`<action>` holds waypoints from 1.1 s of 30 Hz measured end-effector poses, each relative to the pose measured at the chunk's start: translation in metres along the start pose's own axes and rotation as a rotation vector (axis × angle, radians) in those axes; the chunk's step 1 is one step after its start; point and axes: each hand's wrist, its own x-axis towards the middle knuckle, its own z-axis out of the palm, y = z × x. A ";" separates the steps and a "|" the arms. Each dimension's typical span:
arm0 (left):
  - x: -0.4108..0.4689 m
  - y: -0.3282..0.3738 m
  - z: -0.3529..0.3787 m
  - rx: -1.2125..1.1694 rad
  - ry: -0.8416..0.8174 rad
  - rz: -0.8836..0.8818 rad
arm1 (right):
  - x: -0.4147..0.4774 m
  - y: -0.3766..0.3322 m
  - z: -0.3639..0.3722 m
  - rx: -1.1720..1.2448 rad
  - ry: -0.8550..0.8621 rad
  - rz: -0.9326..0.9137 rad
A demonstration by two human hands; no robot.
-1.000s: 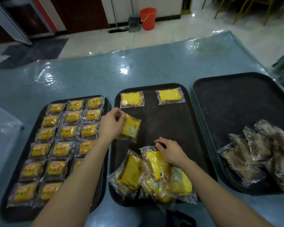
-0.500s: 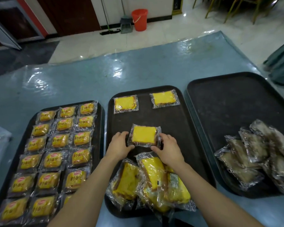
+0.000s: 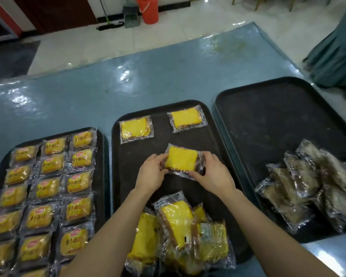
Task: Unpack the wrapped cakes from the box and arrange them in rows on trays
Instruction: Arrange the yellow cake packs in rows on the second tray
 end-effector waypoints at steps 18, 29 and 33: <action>-0.001 0.051 0.002 0.138 0.047 0.068 | -0.024 0.017 -0.006 -0.003 0.155 0.030; 0.001 0.061 0.019 0.052 0.012 -0.011 | 0.004 0.025 -0.016 -0.109 0.116 0.063; 0.020 0.062 0.016 0.022 0.028 -0.025 | 0.026 0.024 -0.021 -0.107 0.128 0.065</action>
